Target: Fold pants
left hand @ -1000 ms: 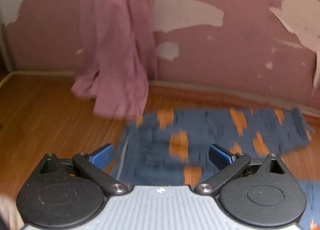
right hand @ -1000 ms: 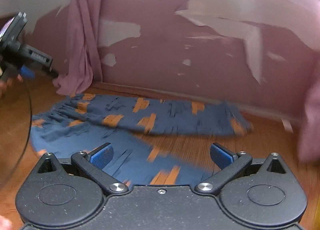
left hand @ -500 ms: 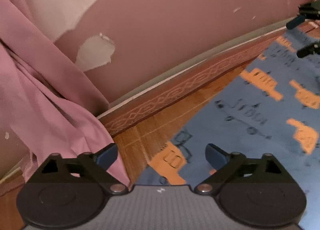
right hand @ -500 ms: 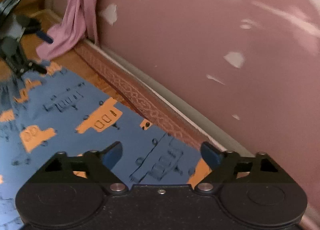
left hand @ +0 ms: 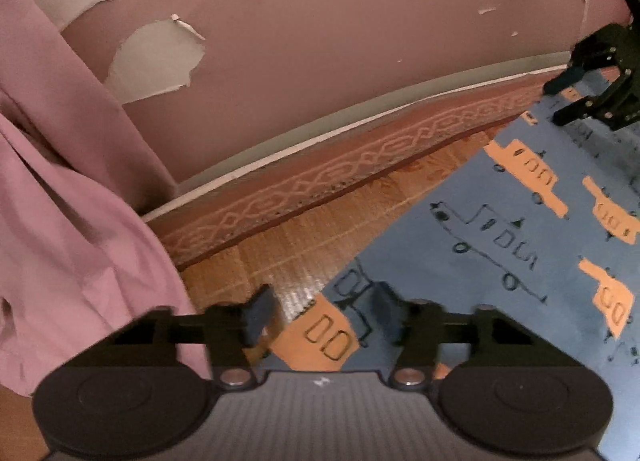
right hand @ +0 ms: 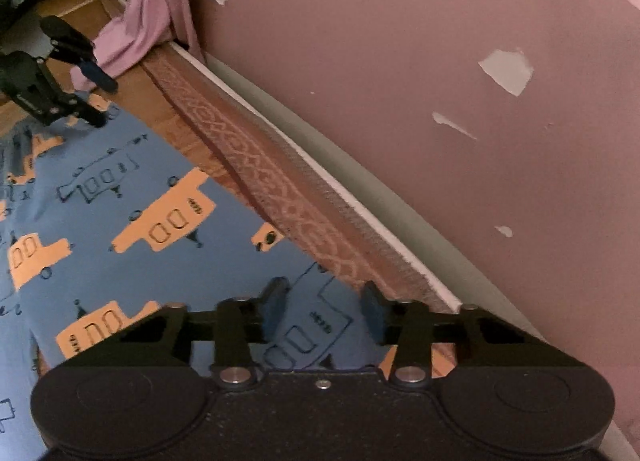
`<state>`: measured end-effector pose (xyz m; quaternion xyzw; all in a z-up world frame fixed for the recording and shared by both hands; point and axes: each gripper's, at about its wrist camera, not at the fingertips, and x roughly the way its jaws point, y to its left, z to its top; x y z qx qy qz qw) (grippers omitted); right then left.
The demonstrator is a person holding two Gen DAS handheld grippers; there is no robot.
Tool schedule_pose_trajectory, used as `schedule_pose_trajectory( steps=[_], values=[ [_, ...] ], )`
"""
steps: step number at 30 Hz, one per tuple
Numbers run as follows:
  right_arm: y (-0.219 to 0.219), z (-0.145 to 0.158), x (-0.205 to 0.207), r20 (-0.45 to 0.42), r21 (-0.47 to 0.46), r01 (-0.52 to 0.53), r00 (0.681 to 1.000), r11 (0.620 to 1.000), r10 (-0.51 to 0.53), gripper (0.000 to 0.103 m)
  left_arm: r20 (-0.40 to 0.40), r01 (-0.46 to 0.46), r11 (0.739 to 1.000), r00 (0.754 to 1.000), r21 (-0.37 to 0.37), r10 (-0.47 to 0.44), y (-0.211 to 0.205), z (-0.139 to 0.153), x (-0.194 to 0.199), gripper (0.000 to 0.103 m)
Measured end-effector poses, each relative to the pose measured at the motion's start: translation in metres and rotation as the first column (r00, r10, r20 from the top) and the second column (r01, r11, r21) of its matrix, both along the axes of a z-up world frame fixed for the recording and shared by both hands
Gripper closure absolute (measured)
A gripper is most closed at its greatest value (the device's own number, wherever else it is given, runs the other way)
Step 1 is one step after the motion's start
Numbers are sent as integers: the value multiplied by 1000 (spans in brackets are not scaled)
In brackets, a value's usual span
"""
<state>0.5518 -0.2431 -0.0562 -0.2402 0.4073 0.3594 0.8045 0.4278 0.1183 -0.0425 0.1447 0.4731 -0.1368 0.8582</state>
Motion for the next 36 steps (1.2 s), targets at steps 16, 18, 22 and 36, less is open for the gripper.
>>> schedule_pose_trajectory(
  steps=[16,18,22,36],
  values=[
    [12,18,-35,270,40,121,954,992,-127,103,226,-174,982,962,67,155,-38,23,-19,101],
    [18,21,-28,319,34,147,936,988,-151,103,277,-212,975,943,70,185,-40,28,-14,100],
    [33,13,-8,342,8,192,922,981,-183,103,302,-270,959,925,88,233,-42,24,3,100],
    [35,13,12,250,46,74,965,996,-83,39,287,-226,973,931,-41,228,26,16,-8,26]
  ],
)
